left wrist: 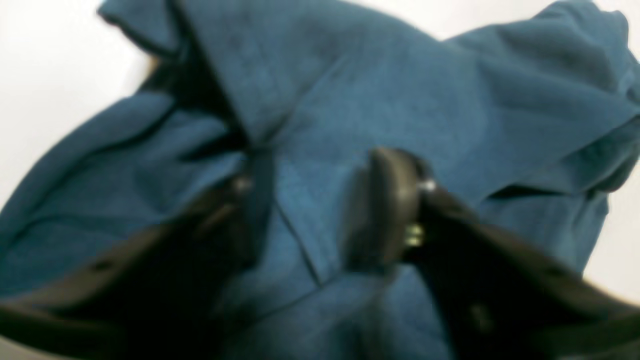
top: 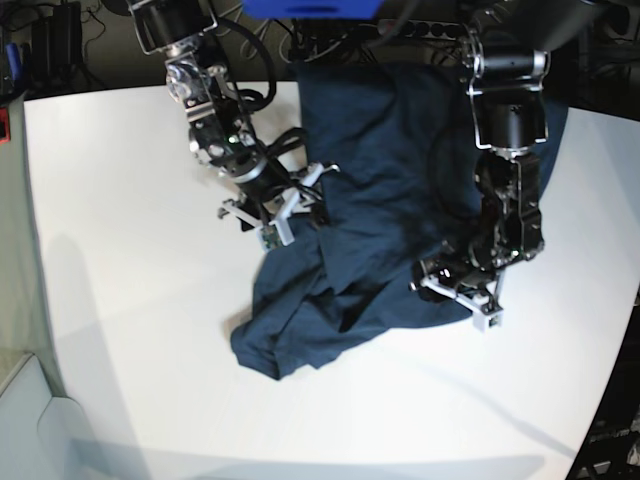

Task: Layout the t-shirt on the table in an organized manner, then fold the t-shirt properly
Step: 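Grasp the shirt edges with both grippers, then pull the held edges apart to spread the shirt flat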

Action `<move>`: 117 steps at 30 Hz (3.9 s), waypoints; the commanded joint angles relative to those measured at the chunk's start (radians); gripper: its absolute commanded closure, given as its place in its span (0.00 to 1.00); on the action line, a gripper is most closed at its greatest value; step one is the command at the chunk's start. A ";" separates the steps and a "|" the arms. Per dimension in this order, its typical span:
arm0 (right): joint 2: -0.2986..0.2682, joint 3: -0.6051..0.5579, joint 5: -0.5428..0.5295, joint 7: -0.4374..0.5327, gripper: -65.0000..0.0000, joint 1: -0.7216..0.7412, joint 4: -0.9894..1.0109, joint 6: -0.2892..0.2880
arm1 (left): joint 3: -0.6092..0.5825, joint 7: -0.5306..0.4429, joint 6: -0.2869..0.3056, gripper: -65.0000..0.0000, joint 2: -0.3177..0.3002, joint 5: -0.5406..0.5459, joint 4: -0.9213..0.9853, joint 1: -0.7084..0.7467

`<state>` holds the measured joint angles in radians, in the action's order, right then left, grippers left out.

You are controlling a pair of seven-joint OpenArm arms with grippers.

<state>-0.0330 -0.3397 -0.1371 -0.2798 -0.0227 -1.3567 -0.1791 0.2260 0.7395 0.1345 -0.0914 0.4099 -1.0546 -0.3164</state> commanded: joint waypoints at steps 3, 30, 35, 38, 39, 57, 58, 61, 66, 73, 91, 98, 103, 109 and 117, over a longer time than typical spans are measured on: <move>0.003 -0.002 -0.005 0.023 0.46 0.017 0.003 0.000 | -0.006 -0.011 0.011 0.34 -0.006 0.005 -0.019 -0.026; 0.003 -0.002 -0.005 0.023 0.46 0.031 0.010 0.000 | 0.082 -0.022 0.006 0.42 0.002 0.001 -0.089 0.013; 0.003 -0.002 -0.005 0.023 0.46 0.030 0.010 0.000 | 0.079 -0.068 0.006 0.43 0.003 0.001 -0.031 -0.019; 0.003 -0.002 -0.005 0.023 0.46 0.027 0.010 0.000 | 0.079 -0.076 0.011 0.43 0.003 0.001 0.047 -0.059; 0.003 -0.002 -0.005 0.023 0.46 0.025 0.010 0.000 | 0.079 -0.076 0.012 0.43 0.003 0.001 0.070 -0.066; -0.021 -0.002 -0.005 0.024 0.54 0.031 0.082 0.000 | 0.080 -0.104 0.012 0.95 0.048 0.010 0.052 -0.085; -0.020 -0.002 -0.005 0.027 0.58 0.033 0.101 0.000 | 0.085 -0.104 0.012 1.00 0.045 0.010 0.050 -0.086; -0.018 -0.002 -0.005 0.030 0.67 0.033 0.128 0.000 | 0.089 -0.104 0.012 0.98 0.040 0.010 0.050 -0.123; -0.018 -0.002 -0.005 0.030 0.78 0.031 0.136 0.000 | 0.229 -0.094 0.012 0.99 0.051 0.013 0.046 -0.180; -0.020 -0.002 -0.005 0.030 0.78 0.025 0.136 0.000 | 0.370 -0.104 0.004 0.99 -0.003 0.071 0.132 -0.280; -0.021 -0.002 -0.005 0.024 0.78 0.008 0.135 0.000 | 0.382 -0.265 0.003 0.98 -0.253 0.073 0.377 -0.350; -0.018 -0.002 -0.005 0.024 0.78 0.008 0.133 0.000 | 0.382 -0.255 0.003 0.45 -0.261 0.073 0.382 -0.344; -0.018 -0.003 -0.005 0.023 0.78 0.008 0.127 0.000 | 0.384 -0.212 0.012 0.19 -0.262 0.076 0.357 -0.315; -0.048 -0.002 -0.005 0.021 0.78 0.008 0.036 0.000 | 0.496 0.071 0.014 0.35 -0.224 0.275 0.124 -0.177; -0.098 0.003 -0.005 0.021 0.78 0.019 -0.059 0.000 | 0.499 0.200 0.003 0.79 -0.060 0.498 -0.235 0.139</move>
<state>-0.1314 -0.3386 -0.1371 -0.2848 -0.0196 -1.3956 -0.1791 0.7227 0.9428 0.1390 -0.1345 0.8791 -1.2747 -0.1600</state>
